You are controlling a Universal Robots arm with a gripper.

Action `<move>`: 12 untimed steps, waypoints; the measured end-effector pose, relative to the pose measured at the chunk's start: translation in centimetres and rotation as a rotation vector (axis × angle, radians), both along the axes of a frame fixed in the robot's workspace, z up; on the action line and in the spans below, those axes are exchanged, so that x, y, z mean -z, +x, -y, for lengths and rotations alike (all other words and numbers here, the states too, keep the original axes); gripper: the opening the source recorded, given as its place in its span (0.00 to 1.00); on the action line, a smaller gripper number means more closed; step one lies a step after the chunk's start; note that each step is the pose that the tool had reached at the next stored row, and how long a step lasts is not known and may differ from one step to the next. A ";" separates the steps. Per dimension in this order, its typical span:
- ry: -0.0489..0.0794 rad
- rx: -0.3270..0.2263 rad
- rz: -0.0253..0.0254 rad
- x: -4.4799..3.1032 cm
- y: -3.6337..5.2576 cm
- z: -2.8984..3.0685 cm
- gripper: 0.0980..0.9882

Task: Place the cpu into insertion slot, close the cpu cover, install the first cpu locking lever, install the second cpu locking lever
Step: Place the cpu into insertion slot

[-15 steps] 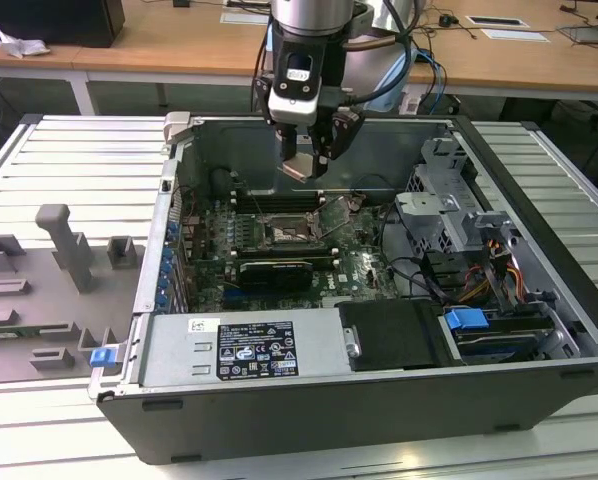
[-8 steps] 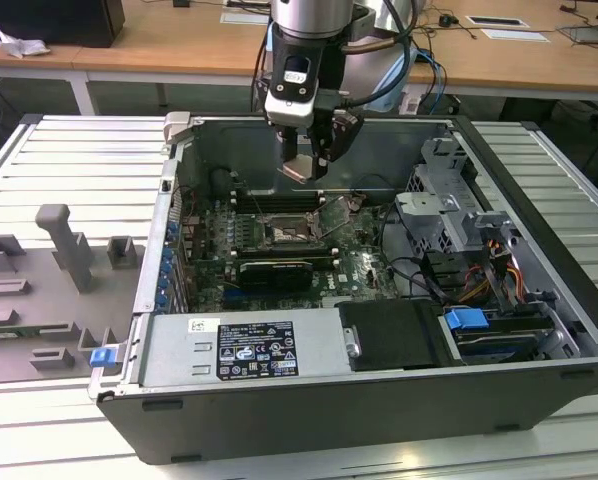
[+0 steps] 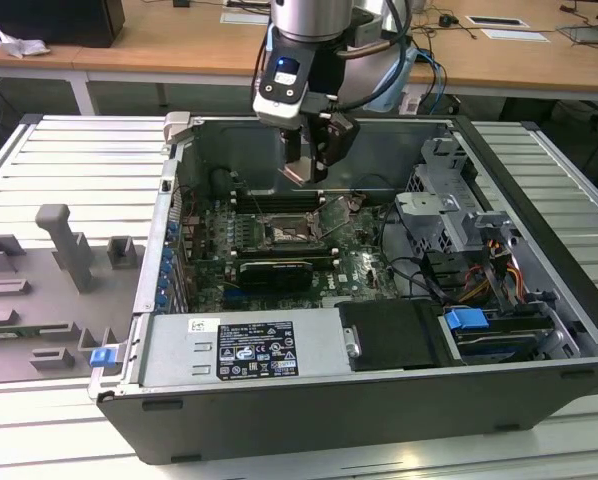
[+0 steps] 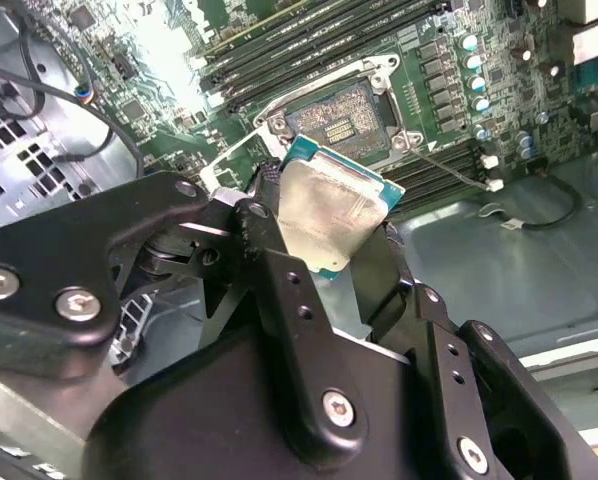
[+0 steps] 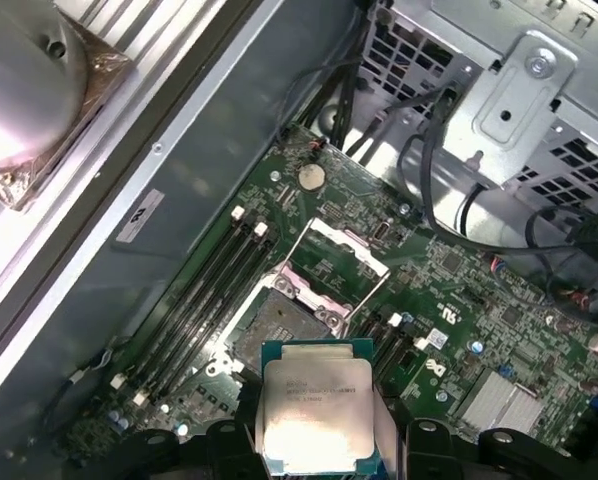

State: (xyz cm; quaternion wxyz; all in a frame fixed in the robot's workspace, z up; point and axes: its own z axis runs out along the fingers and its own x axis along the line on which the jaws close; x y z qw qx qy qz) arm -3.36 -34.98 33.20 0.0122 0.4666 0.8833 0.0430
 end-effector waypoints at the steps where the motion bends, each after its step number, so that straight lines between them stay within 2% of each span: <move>1: 0.000 0.007 -0.0001 0.04 0.00 0.00 0.48; 12: -0.001 0.087 -0.0001 0.58 0.00 0.00 0.48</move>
